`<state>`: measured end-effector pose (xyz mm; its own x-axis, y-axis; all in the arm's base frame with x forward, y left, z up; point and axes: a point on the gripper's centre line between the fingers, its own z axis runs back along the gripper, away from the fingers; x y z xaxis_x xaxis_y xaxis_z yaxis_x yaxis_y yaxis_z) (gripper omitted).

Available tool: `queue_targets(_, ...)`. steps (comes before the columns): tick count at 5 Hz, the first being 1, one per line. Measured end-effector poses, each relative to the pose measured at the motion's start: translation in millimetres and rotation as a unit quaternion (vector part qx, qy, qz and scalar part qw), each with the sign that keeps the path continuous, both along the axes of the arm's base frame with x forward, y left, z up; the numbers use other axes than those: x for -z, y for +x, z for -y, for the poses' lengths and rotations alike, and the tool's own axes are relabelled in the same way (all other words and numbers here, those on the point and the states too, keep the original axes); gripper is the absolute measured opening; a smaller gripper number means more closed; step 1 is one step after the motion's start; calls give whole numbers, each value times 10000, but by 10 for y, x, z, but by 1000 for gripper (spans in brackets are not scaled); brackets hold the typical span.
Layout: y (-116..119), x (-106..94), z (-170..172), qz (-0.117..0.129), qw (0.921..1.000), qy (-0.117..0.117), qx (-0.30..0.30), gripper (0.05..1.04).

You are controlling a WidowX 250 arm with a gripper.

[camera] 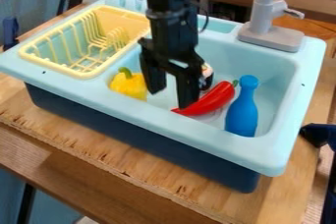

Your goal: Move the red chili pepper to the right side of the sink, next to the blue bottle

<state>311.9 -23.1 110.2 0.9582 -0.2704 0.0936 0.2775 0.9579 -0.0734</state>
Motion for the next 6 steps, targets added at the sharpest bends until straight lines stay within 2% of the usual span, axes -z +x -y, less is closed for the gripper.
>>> queue_targets(2,178,-82,29,249,9992,293,143,1000)
queue_targets(3,257,-66,28,298,9989,329,176,1000)
queue_targets(4,272,-33,113,312,9988,286,237,1000)
queue_targets(6,277,203,203,154,9995,35,290,1000)
